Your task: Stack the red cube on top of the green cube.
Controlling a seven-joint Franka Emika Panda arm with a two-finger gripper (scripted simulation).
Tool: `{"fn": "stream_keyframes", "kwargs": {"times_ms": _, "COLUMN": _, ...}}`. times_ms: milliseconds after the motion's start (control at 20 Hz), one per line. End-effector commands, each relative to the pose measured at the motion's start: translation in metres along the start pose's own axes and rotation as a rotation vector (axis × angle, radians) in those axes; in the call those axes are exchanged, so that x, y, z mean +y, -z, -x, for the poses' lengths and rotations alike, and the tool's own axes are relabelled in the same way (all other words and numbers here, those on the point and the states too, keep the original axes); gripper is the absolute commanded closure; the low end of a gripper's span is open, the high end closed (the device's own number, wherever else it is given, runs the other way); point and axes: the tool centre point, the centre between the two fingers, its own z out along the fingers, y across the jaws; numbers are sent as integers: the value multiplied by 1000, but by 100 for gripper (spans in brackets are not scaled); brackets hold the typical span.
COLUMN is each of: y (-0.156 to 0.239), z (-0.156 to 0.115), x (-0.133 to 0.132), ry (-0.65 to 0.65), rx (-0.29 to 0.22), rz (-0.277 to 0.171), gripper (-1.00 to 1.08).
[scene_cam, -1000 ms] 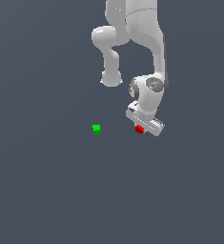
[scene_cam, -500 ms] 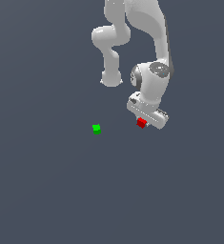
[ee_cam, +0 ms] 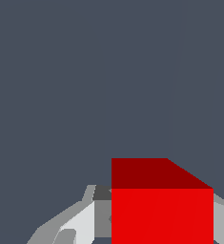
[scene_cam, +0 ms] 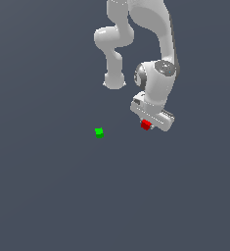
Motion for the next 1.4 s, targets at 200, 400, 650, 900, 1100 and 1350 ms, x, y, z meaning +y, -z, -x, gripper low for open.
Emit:
{"fn": "stream_keyframes", "kwargs": {"times_ms": 200, "y": -1, "z": -3, "x": 4, "ry": 0, "rx": 0, "rz": 0, "gripper": 108}}
{"fn": "stream_keyframes", "kwargs": {"times_ms": 400, "y": -5, "z": -14, "x": 17, "ry": 0, "rx": 0, "rz": 0, "gripper": 108}}
{"fn": "stream_keyframes", "kwargs": {"times_ms": 650, "y": -14, "z": -35, "x": 44, "ry": 0, "rx": 0, "rz": 0, "gripper": 108}}
{"fn": "stream_keyframes", "kwargs": {"times_ms": 900, "y": -26, "z": -66, "x": 82, "ry": 0, "rx": 0, "rz": 0, "gripper": 108}}
{"fn": "stream_keyframes", "kwargs": {"times_ms": 1100, "y": -37, "z": -95, "x": 117, "ry": 0, "rx": 1, "rz": 0, "gripper": 108}}
{"fn": "stream_keyframes", "kwargs": {"times_ms": 1350, "y": -48, "z": -124, "x": 151, "ry": 0, "rx": 1, "rz": 0, "gripper": 108}}
